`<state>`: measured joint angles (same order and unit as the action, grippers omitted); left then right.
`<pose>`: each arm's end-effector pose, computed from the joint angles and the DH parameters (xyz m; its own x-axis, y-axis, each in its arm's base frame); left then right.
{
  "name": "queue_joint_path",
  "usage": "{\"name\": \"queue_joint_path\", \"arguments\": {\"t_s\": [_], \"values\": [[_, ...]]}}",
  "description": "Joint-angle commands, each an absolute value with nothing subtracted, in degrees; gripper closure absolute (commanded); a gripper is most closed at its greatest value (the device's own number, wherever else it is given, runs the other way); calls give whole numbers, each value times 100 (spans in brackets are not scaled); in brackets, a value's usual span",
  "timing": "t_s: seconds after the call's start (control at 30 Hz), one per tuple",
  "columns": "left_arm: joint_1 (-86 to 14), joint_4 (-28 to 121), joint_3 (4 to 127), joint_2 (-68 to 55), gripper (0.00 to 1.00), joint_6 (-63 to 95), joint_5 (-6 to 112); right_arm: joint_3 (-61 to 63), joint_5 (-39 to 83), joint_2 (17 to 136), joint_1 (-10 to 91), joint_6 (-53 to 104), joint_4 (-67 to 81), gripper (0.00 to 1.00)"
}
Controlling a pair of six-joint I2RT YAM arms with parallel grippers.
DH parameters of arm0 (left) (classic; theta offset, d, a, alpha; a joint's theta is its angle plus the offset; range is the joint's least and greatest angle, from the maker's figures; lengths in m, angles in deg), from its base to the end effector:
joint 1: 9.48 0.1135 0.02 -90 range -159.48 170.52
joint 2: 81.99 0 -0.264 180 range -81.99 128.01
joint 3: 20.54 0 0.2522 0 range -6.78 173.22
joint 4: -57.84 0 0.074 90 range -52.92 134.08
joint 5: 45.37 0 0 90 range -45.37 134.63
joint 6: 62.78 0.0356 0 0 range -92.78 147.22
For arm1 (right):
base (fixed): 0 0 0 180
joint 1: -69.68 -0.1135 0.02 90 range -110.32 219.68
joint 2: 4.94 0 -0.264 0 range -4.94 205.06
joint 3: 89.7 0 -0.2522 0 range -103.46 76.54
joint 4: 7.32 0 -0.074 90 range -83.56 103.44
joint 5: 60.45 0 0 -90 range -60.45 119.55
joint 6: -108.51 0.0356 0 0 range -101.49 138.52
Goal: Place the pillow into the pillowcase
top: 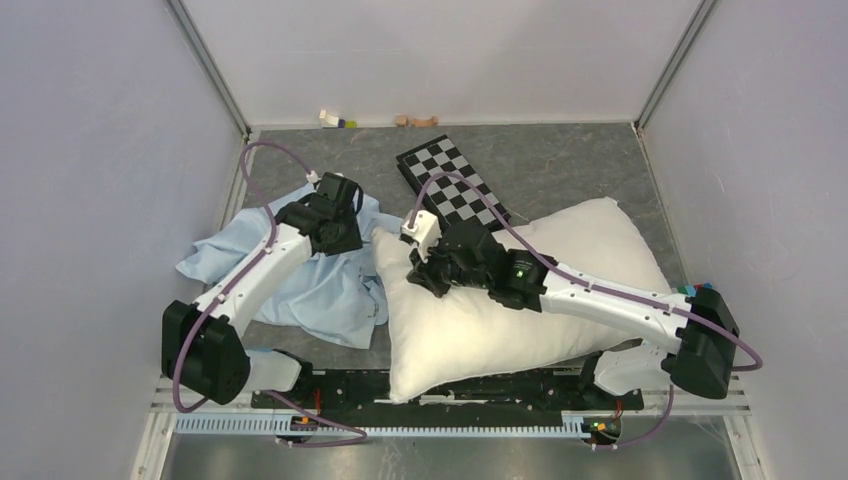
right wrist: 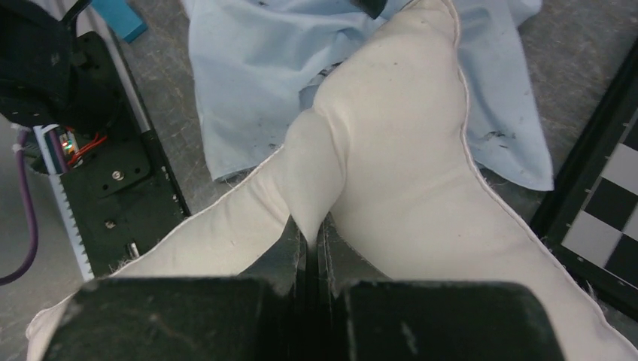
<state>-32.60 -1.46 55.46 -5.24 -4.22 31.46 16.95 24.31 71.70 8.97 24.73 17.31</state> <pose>0.2477 -0.0970 0.2730 -0.8247 -0.2001 -0.5289 -0.1787 0.9796 -0.0920 0.1476 0.2698 0.3046 -0.3261 -0.3608 -0.8738 -0.8778 0.4586 0.1382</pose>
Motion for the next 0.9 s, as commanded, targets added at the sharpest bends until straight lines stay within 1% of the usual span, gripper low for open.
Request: {"name": "queue_joint_path", "arguments": {"t_s": [0.0,0.07,0.17,0.3,0.37,0.43,0.47,0.5,0.53,0.6,0.67,0.87], "values": [[-3241,-53,5137,-728,52,-442,3343,1130,3670,6900,952,2534,1644,100],[-3242,218,4739,-814,43,-643,3525,1107,3864,6762,964,2630,1625,100],[-3237,644,4338,-808,35,-869,3740,1124,3983,6604,957,2735,1577,100],[-3239,961,4159,-500,34,-959,3815,1131,4045,6504,957,2706,1601,100],[-3242,1081,4150,-395,35,-1018,3645,1146,3949,6513,957,2673,1587,100],[-3242,1104,4263,-297,41,-1031,3426,1142,3649,6566,947,2589,1554,100],[-3242,1110,4342,-254,48,-1024,3328,1133,3488,6623,940,2528,1543,100],[-3229,1092,4419,-217,55,-995,3242,1110,3344,6663,932,2465,1528,100],[-3228,1039,4526,-173,67,-968,3157,1083,3238,6720,908,2390,1502,100],[-3233,890,4716,-126,85,-898,3048,992,2978,6835,887,2257,1434,100],[-3216,730,4841,-200,97,-857,2963,872,2661,6993,872,2142,1373,100],[-3151,160,5217,-833,98,-637,2879,1190,1809,7531,824,2045,842,100]]}}
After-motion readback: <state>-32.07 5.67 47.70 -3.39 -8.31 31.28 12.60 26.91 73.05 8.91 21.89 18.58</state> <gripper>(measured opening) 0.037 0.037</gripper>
